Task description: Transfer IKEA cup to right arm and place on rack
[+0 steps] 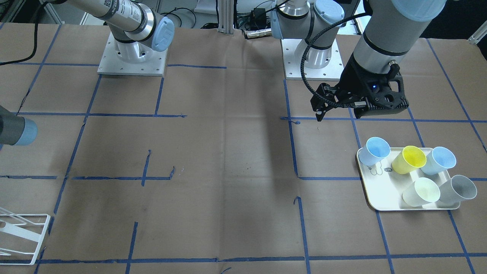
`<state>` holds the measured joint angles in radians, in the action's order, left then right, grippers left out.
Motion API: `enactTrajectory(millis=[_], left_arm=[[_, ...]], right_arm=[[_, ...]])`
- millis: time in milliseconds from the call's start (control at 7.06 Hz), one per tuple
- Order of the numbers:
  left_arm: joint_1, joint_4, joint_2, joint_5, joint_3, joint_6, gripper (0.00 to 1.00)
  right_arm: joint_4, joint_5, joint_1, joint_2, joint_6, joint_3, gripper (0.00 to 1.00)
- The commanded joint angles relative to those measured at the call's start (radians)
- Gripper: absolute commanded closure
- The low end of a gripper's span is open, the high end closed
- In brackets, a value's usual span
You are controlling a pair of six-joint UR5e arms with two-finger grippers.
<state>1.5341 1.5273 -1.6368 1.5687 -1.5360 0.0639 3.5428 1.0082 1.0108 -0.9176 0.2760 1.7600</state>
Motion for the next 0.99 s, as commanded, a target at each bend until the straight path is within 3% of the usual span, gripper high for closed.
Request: enactTrajectory(millis=[0, 142, 283, 850], left_arm=[[0.000, -0.001, 0.006, -0.001, -0.001, -0.001, 0.01], [0.000, -0.001, 0.005, -0.002, -0.001, 0.000, 0.01], [0.000, -0.001, 0.006, -0.002, -0.001, 0.000, 0.01], [-0.005, 0.000, 0.008, 0.004, -0.006, -0.016, 0.01]], right_arm=[[-0.004, 0.001, 0.000, 0.005, -0.001, 0.001, 0.57], [-0.004, 0.001, 0.003, 0.002, -0.004, -0.001, 0.12], [-0.005, 0.004, 0.009, 0.002, -0.027, -0.001, 0.01], [-0.025, 0.007, 0.009, -0.006, -0.029, -0.005, 0.00]])
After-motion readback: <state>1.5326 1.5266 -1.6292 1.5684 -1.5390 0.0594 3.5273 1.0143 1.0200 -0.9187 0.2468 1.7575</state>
